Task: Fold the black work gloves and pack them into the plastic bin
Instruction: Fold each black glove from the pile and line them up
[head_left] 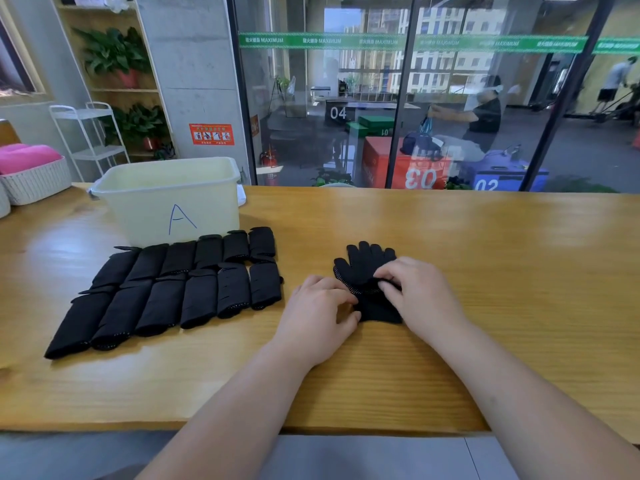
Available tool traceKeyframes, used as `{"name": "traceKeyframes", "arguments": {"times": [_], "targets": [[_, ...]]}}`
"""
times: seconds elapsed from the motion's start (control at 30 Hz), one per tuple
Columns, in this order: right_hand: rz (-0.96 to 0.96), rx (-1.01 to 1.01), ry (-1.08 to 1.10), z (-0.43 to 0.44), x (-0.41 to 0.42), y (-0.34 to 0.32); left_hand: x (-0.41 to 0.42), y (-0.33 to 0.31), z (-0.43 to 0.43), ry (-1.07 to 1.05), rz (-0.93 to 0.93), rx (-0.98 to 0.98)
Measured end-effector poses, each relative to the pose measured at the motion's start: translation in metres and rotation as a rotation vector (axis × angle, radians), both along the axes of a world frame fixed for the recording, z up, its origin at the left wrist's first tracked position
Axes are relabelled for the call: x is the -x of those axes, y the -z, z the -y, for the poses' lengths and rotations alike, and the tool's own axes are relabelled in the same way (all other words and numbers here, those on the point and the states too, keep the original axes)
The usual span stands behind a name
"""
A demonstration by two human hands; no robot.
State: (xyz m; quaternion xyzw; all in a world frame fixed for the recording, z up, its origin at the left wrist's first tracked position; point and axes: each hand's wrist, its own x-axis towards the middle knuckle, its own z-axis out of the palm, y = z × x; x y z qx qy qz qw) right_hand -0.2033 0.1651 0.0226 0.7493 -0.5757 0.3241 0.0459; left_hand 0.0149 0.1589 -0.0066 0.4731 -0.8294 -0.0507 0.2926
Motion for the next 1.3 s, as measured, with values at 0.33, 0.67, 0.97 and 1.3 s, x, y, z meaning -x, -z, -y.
{"name": "traceKeyframes", "arguments": {"times": [0.33, 0.67, 0.97, 1.3], "targets": [[-0.114, 0.022, 0.015, -0.024, -0.010, 0.020, -0.001, -0.003, -0.003, -0.049, -0.066, -0.024], [-0.114, 0.086, 0.022, -0.035, -0.011, 0.024, -0.001, -0.004, -0.005, -0.075, -0.096, -0.070], [-0.184, 0.145, -0.009, -0.037, -0.015, 0.024, -0.001, -0.006, -0.007, -0.090, -0.106, -0.082], [-0.185, 0.120, -0.021, -0.036, -0.014, 0.025, 0.000, -0.011, -0.012, -0.094, -0.106, -0.096]]}}
